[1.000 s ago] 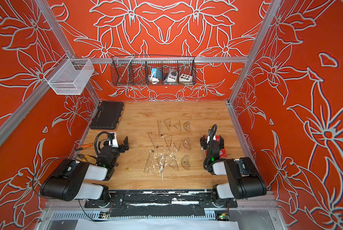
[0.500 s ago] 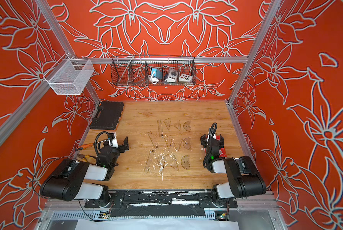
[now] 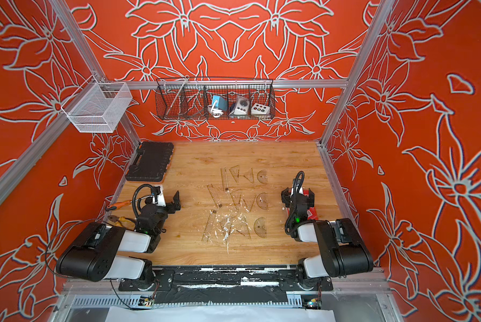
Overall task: Open the ruler set and take out the ruler
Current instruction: Reset both arms
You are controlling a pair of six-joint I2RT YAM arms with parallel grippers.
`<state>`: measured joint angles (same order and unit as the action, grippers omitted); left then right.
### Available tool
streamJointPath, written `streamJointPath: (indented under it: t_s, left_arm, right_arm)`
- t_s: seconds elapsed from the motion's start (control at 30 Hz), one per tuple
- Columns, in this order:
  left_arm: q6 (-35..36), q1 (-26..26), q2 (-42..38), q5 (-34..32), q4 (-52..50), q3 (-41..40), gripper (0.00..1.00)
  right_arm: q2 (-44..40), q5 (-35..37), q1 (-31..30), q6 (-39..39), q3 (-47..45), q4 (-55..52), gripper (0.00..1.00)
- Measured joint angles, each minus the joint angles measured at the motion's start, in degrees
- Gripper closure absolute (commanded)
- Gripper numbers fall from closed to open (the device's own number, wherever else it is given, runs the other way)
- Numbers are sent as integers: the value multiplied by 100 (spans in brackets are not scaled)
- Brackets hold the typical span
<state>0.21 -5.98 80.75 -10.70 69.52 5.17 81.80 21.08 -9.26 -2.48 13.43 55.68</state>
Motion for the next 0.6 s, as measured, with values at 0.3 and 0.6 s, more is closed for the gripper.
streamJointPath:
  t_s: [0.3,0.6]
  left_arm:
    - [0,0,0,-2,0,0,2]
    - [0,0,0,-4,0,11,2]
  right_arm:
    - [0,4,0,4,2,-2,3]
    - [2,-13,101,42,109,-144,2]
